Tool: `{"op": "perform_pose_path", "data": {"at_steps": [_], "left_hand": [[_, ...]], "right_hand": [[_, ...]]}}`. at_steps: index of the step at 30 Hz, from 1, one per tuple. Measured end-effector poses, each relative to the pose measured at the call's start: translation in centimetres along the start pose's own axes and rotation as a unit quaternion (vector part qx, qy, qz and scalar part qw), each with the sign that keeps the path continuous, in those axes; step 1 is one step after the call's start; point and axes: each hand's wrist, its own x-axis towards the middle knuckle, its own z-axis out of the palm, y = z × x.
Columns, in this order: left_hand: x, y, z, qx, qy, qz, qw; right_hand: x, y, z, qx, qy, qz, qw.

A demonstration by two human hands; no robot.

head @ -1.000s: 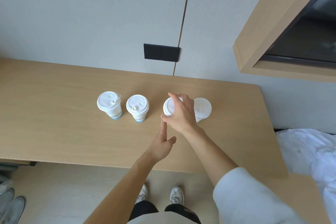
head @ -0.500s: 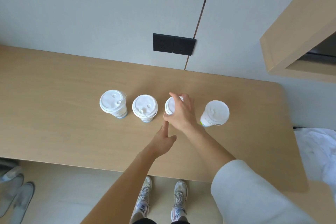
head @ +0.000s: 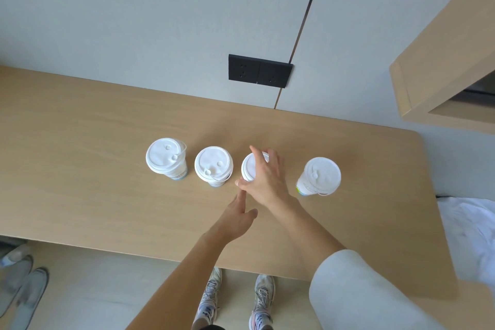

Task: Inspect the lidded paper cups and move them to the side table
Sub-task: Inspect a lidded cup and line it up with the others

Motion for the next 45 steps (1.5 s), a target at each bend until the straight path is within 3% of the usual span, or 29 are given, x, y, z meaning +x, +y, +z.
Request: {"op": "perform_pose_path", "data": {"at_steps": [6,12,15,19,24,36,45], "left_hand": [[-1.1,0.7,1.0,0.004,-0.004,-0.001,1.000],[-3.1,2.6,4.7,0.085,-0.050,0.027,0.995],[-2.4,5.0,6.2,0.098,-0.039,0.062,0.993],[0.0,7.6,7.1,0.073,-0.023,0.066,0.995],[1.8,8.6,7.7,0.100,-0.026,0.063,0.993],[-2.1,7.2,10.2,0.160,-0.009,0.136,0.978],[-6.5,4.5,13.5,0.272,-0.050,0.071,0.959]], "right_hand": [[-0.3,0.4,-1.1,-0.029,-0.027,-0.007,0.999],[-2.5,4.6,-5.1,0.020,0.107,-0.029,0.994],[-2.8,9.0,-7.3,-0.018,0.139,-0.004,0.990],[-2.4,12.9,-9.1,-0.063,0.063,0.037,0.995],[-2.3,13.7,-8.9,-0.096,-0.001,0.027,0.995],[-7.1,14.1,-8.5,-0.095,0.047,-0.035,0.994],[-12.7,17.0,-5.2,-0.074,0.095,-0.071,0.990]]}}
